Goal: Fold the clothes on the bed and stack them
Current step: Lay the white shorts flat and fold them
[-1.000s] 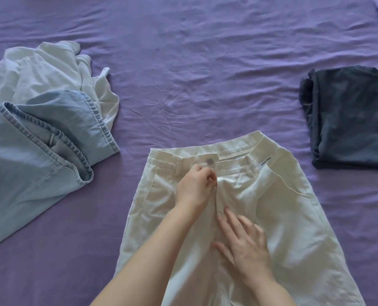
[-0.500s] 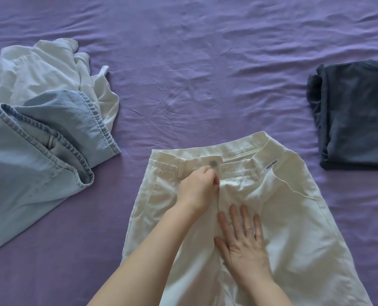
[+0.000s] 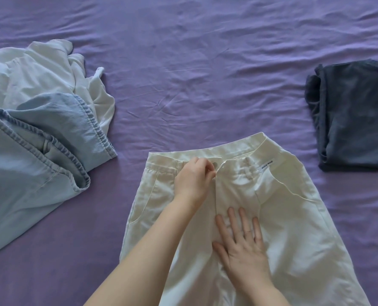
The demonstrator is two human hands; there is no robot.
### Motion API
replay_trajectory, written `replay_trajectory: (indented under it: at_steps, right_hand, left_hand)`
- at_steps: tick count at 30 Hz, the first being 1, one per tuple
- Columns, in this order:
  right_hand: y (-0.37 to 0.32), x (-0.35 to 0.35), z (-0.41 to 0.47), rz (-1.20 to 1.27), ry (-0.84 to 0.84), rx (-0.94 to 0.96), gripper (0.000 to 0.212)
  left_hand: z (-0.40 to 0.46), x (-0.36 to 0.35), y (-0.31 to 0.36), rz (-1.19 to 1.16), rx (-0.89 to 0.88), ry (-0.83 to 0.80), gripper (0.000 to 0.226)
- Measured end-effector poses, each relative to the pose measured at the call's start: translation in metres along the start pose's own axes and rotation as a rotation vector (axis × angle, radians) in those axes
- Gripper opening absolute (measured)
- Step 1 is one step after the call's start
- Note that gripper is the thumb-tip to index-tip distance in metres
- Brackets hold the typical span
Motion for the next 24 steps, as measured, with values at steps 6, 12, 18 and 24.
replay_trajectory:
  at_steps: [6, 12, 18, 24]
  right_hand:
    - [-0.003, 0.070, 0.055, 0.066, 0.254, 0.083, 0.042]
    - [-0.005, 0.104, 0.139, 0.099, 0.296, 0.154, 0.049]
    - [0.004, 0.114, 0.149, 0.194, 0.348, 0.200, 0.017]
    - [0.000, 0.128, 0.146, 0.279, 0.403, 0.230, 0.014]
  left_hand:
    - [0.005, 0.009, 0.005, -0.052, -0.047, -0.007, 0.038]
    - [0.017, 0.021, 0.012, 0.265, -0.097, -0.068, 0.024]
    - [0.024, 0.014, 0.012, 0.340, -0.119, -0.182, 0.029]
    - [0.030, 0.017, 0.003, 0.189, 0.024, -0.231, 0.035]
Point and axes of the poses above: each hand's wrist, its own z-axis towards the middle knuckle, its own x-axis out of the back of the hand, y = z × x, the point moved 9 cm from there along z, towards the middle knuckle, and after that the axes turned 5 degrees about -x, right-handed, at the moved point
